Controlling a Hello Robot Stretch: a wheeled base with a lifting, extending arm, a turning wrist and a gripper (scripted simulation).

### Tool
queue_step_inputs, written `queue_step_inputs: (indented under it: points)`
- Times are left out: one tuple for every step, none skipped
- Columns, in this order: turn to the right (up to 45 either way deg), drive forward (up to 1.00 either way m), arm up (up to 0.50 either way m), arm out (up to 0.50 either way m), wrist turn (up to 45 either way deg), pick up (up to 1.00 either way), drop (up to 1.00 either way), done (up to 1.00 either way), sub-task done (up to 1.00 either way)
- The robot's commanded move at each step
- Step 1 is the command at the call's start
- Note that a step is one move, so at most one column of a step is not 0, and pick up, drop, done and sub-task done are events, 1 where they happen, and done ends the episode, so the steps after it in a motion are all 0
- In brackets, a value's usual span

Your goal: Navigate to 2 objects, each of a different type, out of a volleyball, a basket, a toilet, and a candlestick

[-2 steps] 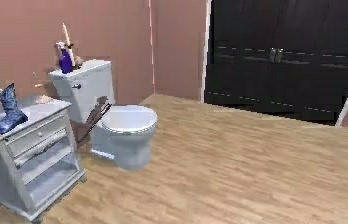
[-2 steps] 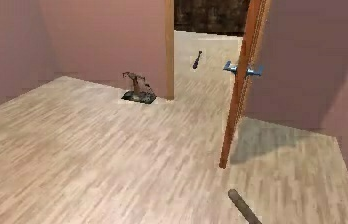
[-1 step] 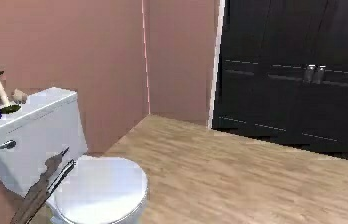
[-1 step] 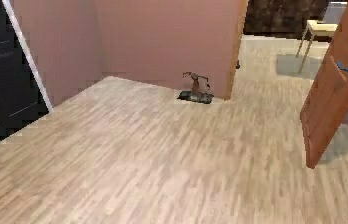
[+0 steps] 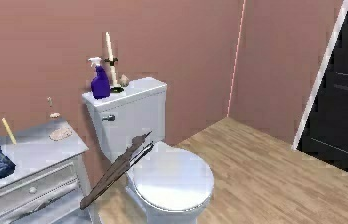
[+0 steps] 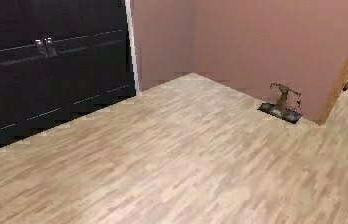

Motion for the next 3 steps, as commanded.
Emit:
queue_step_inputs:
  points:
    - [0.0,0.0,0.0,0.0,0.0,0.0,0.0,0.0,1.0]
    - [-45.0,0.0,0.0,0.0,0.0,0.0,0.0,0.0,0.0]
    - [-45.0,0.0,0.0,0.0,0.0,0.0,0.0,0.0,0.0]
